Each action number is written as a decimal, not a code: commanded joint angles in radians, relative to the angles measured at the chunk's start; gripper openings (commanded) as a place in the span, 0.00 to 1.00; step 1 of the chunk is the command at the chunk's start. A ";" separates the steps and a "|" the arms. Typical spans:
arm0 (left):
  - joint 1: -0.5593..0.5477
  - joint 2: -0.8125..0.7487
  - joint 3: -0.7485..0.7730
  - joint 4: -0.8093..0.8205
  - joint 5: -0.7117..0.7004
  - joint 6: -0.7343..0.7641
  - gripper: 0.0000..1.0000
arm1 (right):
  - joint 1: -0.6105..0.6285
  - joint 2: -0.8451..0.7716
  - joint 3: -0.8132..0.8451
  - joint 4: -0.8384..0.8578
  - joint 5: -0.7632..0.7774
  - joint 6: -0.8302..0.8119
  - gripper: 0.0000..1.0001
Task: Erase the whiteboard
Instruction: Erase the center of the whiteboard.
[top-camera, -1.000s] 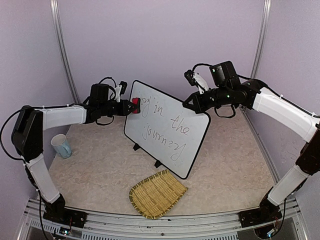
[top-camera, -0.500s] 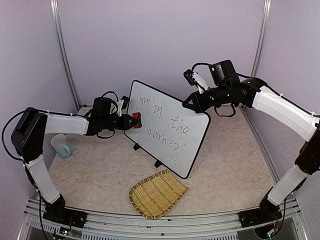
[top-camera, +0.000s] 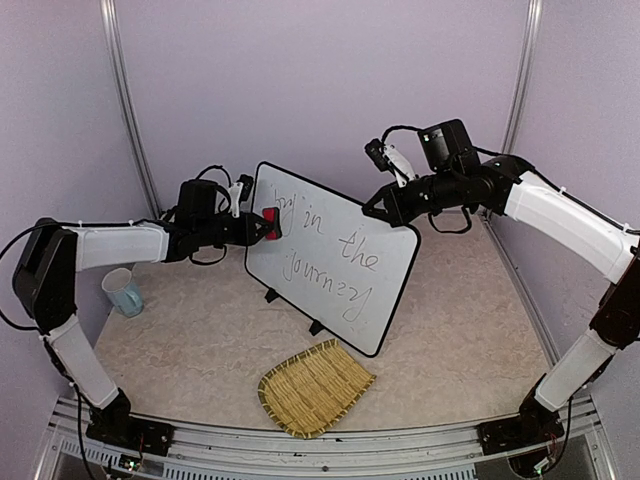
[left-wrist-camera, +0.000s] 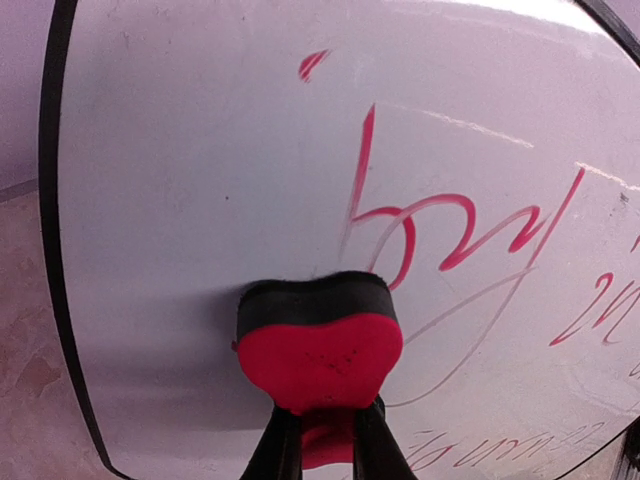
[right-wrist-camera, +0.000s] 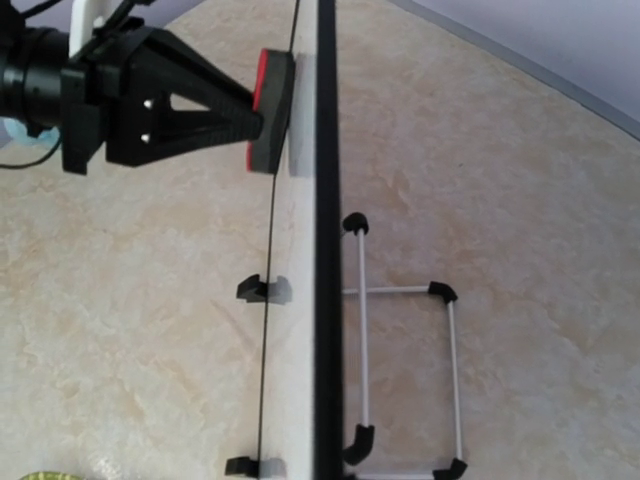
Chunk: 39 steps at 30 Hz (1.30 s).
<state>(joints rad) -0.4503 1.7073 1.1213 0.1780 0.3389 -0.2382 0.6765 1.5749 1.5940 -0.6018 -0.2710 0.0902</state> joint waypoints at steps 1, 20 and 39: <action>-0.011 -0.037 0.038 0.019 -0.024 0.013 0.13 | 0.034 0.028 0.031 -0.103 -0.148 -0.072 0.00; -0.015 -0.099 0.007 0.029 -0.043 0.008 0.13 | 0.063 0.059 0.078 -0.191 -0.131 -0.078 0.13; -0.014 -0.124 -0.009 0.032 -0.051 0.010 0.13 | 0.090 0.104 0.156 -0.242 -0.041 -0.072 0.00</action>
<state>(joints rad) -0.4587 1.6234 1.1187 0.1715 0.2985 -0.2379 0.7315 1.6463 1.7306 -0.7799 -0.2604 0.0795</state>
